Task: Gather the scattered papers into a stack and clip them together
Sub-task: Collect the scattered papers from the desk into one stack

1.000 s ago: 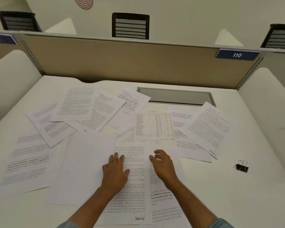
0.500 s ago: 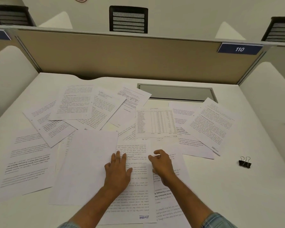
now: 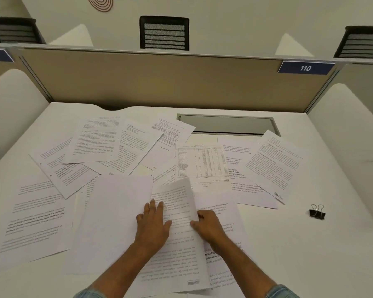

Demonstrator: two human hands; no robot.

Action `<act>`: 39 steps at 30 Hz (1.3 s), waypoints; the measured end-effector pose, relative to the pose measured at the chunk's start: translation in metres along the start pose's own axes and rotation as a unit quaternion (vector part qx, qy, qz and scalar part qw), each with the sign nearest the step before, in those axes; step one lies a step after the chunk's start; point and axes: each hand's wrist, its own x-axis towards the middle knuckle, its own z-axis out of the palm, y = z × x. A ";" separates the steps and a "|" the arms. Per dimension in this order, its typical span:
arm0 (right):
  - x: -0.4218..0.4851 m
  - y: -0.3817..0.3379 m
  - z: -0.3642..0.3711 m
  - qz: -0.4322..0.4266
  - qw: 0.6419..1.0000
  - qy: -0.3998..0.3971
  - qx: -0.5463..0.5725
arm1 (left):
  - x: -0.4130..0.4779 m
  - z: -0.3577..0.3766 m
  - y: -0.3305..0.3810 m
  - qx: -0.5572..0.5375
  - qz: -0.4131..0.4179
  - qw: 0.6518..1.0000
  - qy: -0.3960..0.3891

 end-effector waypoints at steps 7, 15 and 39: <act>0.004 -0.032 -0.049 -0.083 0.996 0.011 -0.031 | 0.015 -0.046 0.034 -0.019 0.254 0.952 0.171; -0.012 -0.097 -0.100 -0.217 0.961 0.014 -0.172 | 0.029 -0.105 0.086 0.117 0.293 0.919 0.235; 0.001 -0.053 -0.190 -0.148 0.950 0.111 0.252 | 0.026 -0.152 0.070 -0.426 0.036 0.902 0.062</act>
